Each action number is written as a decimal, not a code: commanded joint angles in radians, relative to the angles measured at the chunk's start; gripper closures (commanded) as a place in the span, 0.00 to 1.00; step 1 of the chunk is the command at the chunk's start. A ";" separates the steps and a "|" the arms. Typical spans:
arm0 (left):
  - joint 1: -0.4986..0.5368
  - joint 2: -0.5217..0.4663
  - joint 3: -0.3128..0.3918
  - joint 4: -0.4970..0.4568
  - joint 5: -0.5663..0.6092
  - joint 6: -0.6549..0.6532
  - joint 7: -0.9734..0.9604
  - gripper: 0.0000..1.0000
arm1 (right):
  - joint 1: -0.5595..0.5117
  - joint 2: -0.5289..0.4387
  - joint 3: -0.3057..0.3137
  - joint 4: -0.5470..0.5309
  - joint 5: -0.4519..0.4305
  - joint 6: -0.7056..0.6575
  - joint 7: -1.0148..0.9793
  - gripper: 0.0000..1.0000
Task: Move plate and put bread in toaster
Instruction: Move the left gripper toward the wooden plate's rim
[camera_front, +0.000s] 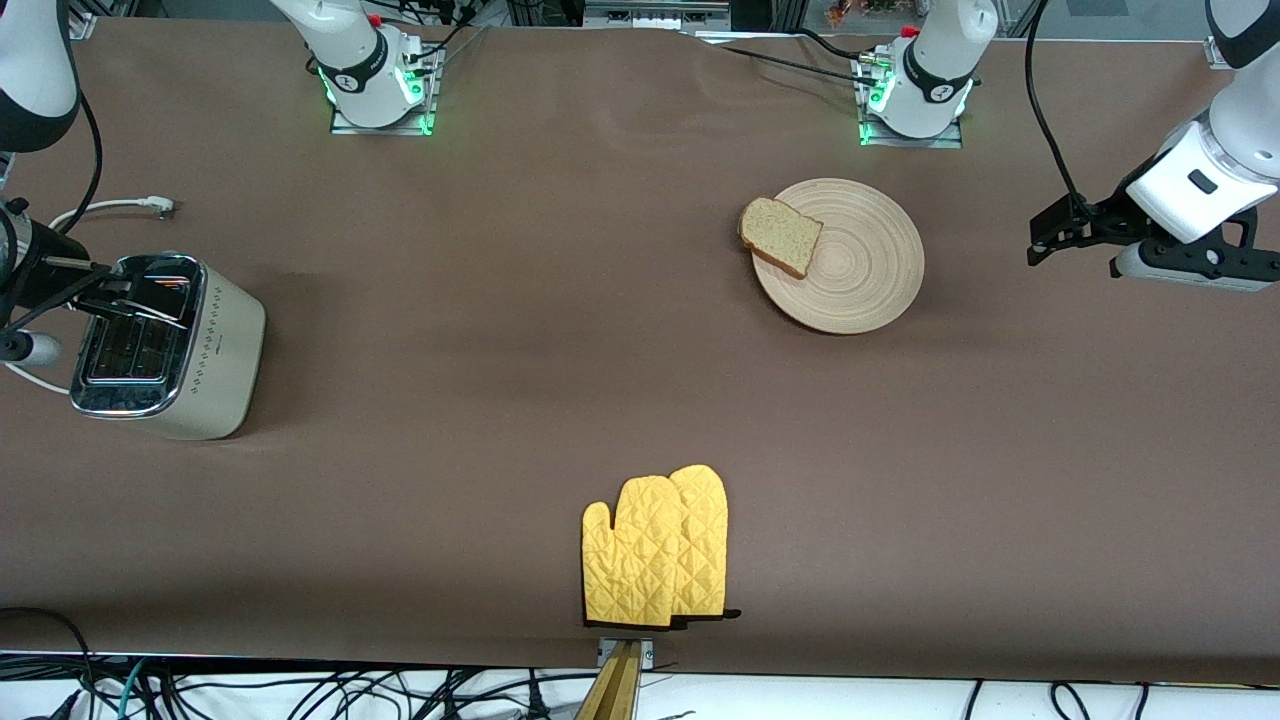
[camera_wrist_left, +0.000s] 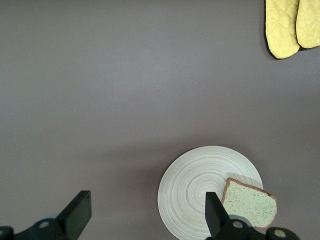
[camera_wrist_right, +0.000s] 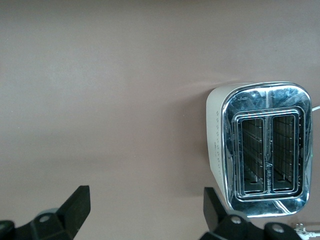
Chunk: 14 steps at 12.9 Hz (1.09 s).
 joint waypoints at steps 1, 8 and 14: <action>-0.009 0.013 0.005 0.029 0.000 -0.017 -0.003 0.00 | -0.004 0.008 0.010 0.024 -0.012 -0.007 0.015 0.00; -0.011 0.037 0.010 0.029 -0.001 -0.017 -0.002 0.00 | -0.009 0.010 0.010 0.025 -0.012 -0.007 0.012 0.00; 0.042 0.102 0.013 0.029 -0.026 -0.063 0.000 0.00 | -0.009 0.010 0.010 0.025 -0.012 -0.007 0.010 0.00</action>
